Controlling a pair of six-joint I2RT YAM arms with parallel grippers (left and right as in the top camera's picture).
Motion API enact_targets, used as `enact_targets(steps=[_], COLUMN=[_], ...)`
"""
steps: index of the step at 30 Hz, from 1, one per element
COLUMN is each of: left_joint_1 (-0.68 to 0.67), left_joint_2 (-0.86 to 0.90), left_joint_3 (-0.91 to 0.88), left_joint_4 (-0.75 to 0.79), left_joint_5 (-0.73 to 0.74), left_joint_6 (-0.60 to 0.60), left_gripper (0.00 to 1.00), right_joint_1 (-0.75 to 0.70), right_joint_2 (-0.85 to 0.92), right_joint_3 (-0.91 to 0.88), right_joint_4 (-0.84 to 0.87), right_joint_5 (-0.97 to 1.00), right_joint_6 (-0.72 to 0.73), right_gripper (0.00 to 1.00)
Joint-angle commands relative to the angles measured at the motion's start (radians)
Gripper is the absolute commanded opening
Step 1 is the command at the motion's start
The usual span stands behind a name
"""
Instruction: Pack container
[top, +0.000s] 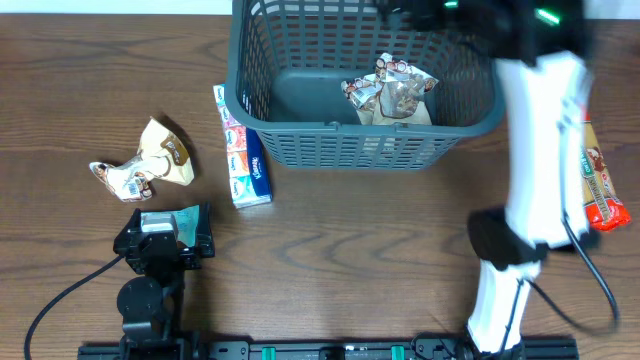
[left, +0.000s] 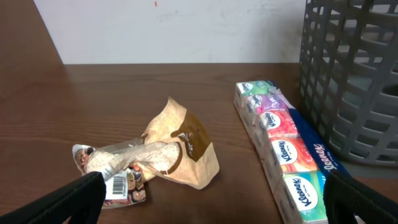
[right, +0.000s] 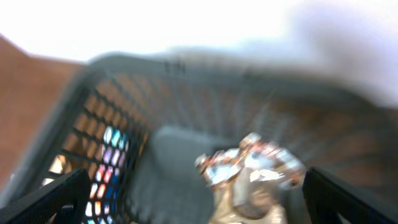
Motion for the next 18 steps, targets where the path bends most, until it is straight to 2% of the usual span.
enact_targets(steps=[1,8,18], left_joint_1=[0.005,0.005,0.005], left_joint_2=[-0.007,-0.007,-0.007], left_joint_3=[-0.027,-0.027,-0.027], left_joint_4=[-0.01,-0.01,-0.01], left_joint_5=[0.002,0.002,0.002], left_joint_6=[-0.006,-0.005,-0.005], left_gripper=[0.99,0.99,0.98], right_joint_1=[-0.029,-0.125,-0.294], right_joint_2=[-0.129,-0.244,-0.243], right_joint_3=[0.036,0.036,0.015], right_joint_4=[-0.032,-0.13,-0.208], right_joint_5=[0.23,0.477,0.534], right_joint_6=[-0.04,-0.039,-0.048], right_gripper=[0.99,0.99,0.99])
